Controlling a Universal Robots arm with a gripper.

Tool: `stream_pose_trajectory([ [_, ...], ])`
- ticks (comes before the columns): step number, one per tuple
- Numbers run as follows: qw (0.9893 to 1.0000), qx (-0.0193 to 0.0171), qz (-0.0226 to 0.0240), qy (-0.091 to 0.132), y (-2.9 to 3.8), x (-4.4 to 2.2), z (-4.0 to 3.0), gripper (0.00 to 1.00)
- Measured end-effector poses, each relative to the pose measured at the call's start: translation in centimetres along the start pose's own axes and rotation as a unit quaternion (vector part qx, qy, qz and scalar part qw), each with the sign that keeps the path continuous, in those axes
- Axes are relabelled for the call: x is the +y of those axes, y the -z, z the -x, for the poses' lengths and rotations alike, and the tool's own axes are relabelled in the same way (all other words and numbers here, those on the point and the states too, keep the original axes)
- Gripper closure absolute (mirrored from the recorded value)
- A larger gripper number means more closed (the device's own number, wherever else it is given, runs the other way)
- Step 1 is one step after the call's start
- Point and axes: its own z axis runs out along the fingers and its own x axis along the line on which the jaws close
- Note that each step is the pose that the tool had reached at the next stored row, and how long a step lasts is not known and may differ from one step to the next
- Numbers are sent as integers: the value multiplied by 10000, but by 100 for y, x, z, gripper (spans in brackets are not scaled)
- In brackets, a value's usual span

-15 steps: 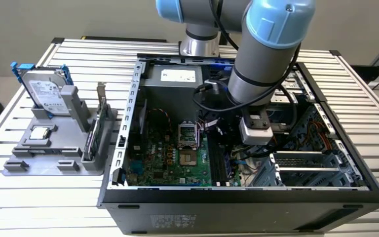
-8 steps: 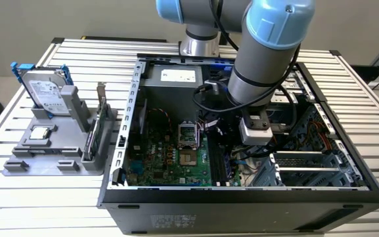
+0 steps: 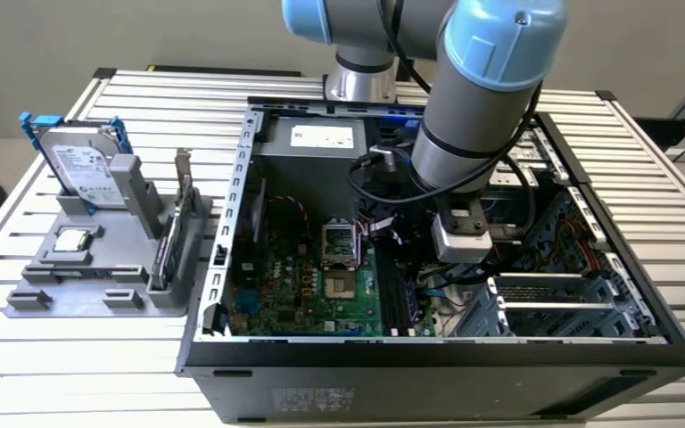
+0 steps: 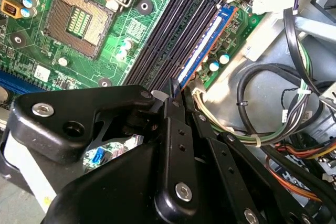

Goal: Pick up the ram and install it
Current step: 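Insert the ram into the slot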

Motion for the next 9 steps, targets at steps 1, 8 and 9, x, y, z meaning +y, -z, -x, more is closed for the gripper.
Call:
stream_pose_trajectory([
  [1,10000,0,-1,0,-1,0,0,100],
  [8,10000,-1,-2,-23,-3,-2,1,100],
  [9,10000,-1,-2,-36,-3,-2,3,100],
])
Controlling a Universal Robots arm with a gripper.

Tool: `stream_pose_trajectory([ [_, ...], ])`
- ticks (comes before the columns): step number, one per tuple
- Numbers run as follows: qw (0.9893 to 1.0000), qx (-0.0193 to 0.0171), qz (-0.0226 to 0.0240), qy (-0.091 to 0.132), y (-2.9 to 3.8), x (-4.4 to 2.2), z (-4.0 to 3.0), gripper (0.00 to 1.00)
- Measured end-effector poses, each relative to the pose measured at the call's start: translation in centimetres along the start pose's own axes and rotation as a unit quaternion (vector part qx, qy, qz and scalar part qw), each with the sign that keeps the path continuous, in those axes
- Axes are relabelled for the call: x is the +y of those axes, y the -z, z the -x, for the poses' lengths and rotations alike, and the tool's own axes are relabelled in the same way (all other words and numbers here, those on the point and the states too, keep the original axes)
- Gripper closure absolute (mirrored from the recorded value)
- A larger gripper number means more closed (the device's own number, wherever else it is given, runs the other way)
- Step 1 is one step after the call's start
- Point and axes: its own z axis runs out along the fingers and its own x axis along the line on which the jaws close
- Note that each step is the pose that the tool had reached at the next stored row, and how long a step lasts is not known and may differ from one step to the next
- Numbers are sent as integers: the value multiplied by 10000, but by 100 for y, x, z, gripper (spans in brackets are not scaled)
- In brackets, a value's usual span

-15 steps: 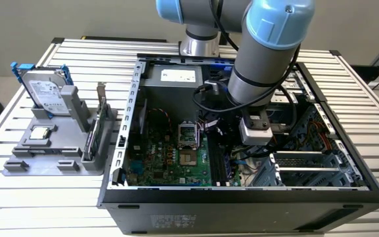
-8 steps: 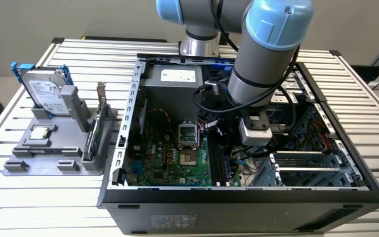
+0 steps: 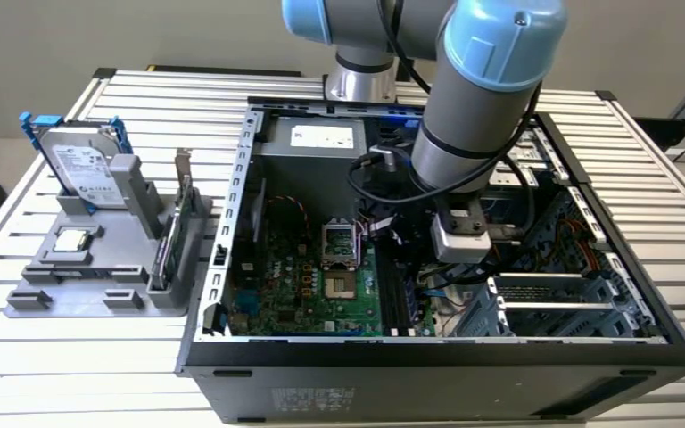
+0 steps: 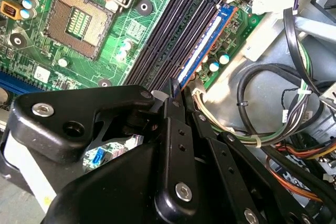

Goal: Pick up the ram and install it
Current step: 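Insert the ram into the slot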

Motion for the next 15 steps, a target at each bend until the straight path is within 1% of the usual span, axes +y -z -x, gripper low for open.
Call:
stream_pose_trajectory([
  [7,10000,-4,0,-93,-4,-1,1,100],
  [11,9999,-1,-10,-102,-30,-1,0,100],
  [15,9999,-1,-12,-103,-35,-2,-1,100],
])
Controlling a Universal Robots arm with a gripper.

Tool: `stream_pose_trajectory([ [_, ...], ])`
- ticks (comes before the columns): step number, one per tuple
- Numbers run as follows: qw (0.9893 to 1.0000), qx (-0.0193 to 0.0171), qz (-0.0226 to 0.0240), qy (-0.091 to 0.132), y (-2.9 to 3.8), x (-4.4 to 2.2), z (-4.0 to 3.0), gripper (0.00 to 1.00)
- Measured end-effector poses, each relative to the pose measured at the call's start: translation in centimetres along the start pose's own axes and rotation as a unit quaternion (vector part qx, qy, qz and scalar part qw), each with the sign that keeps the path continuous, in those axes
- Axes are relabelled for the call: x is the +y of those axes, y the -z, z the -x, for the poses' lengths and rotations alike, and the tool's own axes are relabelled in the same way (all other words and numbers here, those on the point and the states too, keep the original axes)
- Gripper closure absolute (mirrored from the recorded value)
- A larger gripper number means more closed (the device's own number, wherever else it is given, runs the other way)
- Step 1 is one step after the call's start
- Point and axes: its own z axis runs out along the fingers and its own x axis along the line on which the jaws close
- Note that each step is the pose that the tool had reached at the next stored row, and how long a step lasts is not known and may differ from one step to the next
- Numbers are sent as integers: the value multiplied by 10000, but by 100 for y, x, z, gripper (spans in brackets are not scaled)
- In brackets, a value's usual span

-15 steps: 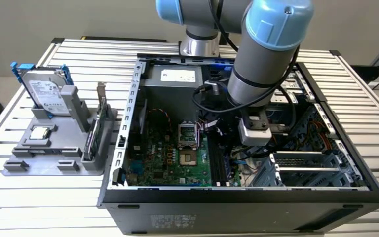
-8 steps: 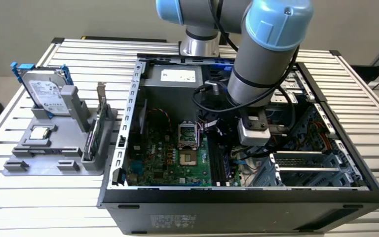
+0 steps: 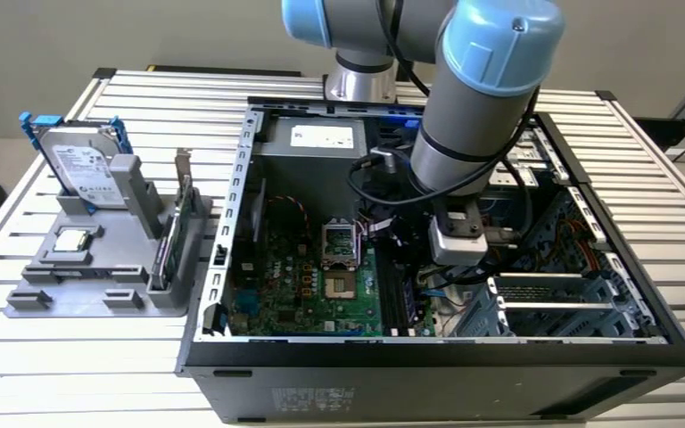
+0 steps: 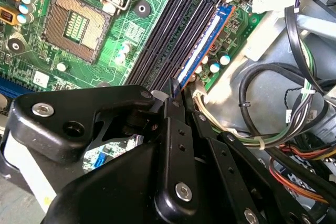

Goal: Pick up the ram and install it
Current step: 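Insert the ram into the slot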

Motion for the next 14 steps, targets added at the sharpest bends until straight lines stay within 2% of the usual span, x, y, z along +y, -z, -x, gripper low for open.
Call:
stream_pose_trajectory([
  [4,10000,0,-2,-1,-2,0,1,100],
  [5,10000,1,-8,-1,-6,-2,0,0],
  [10,10000,0,-1,-1,-3,0,1,0],
  [14,10000,-17,2,-11,78,3,3,0],
])
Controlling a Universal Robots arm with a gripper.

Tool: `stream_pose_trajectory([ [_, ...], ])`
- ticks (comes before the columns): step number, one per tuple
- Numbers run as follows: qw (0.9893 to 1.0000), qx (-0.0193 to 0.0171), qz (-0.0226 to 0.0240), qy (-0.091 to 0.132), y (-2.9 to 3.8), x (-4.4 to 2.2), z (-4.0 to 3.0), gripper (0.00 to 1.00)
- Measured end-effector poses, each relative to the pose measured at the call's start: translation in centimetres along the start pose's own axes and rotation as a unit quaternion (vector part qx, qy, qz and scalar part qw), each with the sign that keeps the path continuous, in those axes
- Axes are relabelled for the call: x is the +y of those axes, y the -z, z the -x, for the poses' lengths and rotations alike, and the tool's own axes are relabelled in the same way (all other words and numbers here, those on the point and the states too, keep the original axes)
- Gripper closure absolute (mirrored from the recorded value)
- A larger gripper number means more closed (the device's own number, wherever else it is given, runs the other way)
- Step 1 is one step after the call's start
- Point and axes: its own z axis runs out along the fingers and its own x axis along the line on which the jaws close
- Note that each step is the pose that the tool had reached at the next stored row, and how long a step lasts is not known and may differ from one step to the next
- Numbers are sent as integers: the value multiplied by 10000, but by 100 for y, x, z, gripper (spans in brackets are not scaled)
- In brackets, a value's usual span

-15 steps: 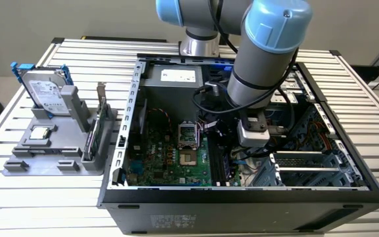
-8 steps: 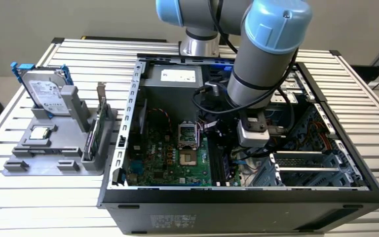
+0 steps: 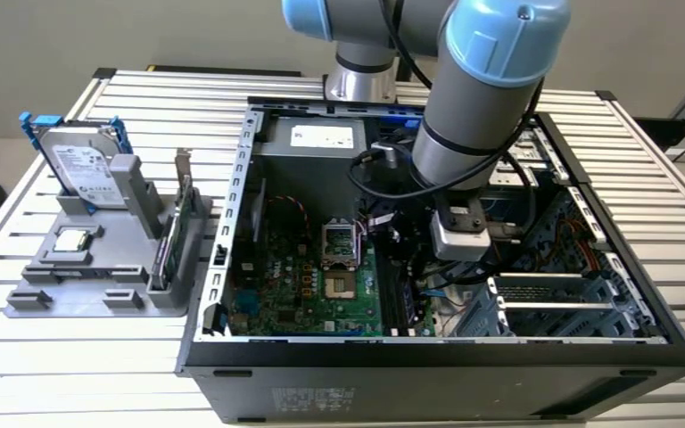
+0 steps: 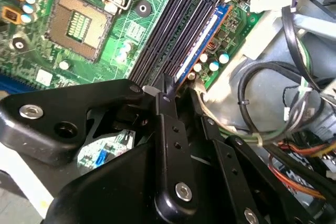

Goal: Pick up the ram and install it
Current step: 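Insert the ram into the slot, then press down the ram until it locks into place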

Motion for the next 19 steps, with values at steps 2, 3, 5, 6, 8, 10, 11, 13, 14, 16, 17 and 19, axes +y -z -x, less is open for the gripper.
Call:
stream_pose_trajectory([
  [2,10000,-5,0,-5,69,2,2,0],
  [3,10000,-7,0,-6,115,4,3,0],
  [5,10000,-9,0,-8,198,6,5,0],
  [6,10000,-9,0,-8,244,8,6,0],
  [8,10000,-10,0,-7,283,9,7,0],
  [10,10000,-9,-1,-7,282,9,7,0],
  [11,10000,-10,0,-7,283,9,7,0],
  [13,10000,-10,0,-7,283,10,7,100],
  [14,10000,-10,0,-7,283,10,7,100],
  [16,10000,-10,0,-7,283,10,7,100],
  [17,10000,-10,-1,-7,283,10,7,100],
  [19,10000,-10,-5,-7,283,15,7,100],
])
